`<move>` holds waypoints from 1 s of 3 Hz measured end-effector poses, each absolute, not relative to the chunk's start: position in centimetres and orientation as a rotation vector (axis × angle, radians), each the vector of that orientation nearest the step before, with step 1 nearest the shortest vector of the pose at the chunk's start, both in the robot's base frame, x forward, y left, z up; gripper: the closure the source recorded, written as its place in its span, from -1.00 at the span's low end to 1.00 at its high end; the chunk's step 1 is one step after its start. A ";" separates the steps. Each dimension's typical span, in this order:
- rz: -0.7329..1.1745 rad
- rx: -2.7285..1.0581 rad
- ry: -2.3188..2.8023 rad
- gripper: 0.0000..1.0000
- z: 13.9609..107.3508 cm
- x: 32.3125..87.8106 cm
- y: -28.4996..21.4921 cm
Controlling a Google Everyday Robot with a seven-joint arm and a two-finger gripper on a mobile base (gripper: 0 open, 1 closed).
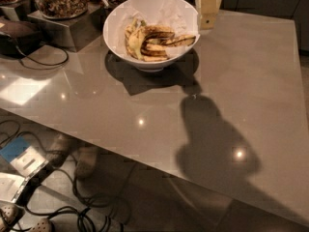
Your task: Pick banana from white bowl
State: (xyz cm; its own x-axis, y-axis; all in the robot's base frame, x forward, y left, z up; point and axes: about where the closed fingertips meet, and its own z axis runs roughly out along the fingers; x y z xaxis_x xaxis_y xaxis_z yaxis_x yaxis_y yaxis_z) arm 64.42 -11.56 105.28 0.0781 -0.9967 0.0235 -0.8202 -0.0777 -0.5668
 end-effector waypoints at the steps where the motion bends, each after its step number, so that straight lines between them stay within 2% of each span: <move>1: -0.606 -1.993 1.743 -1.00 105.7 66.2 -10.3; 2: -0.599 -2.044 1.662 -1.00 106.0 68.5 -7.6; 3: -0.599 -2.042 1.660 -1.00 106.0 68.6 -7.5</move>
Offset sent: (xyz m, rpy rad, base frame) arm 0.0467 0.0383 0.0133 -0.0618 -0.0244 0.1213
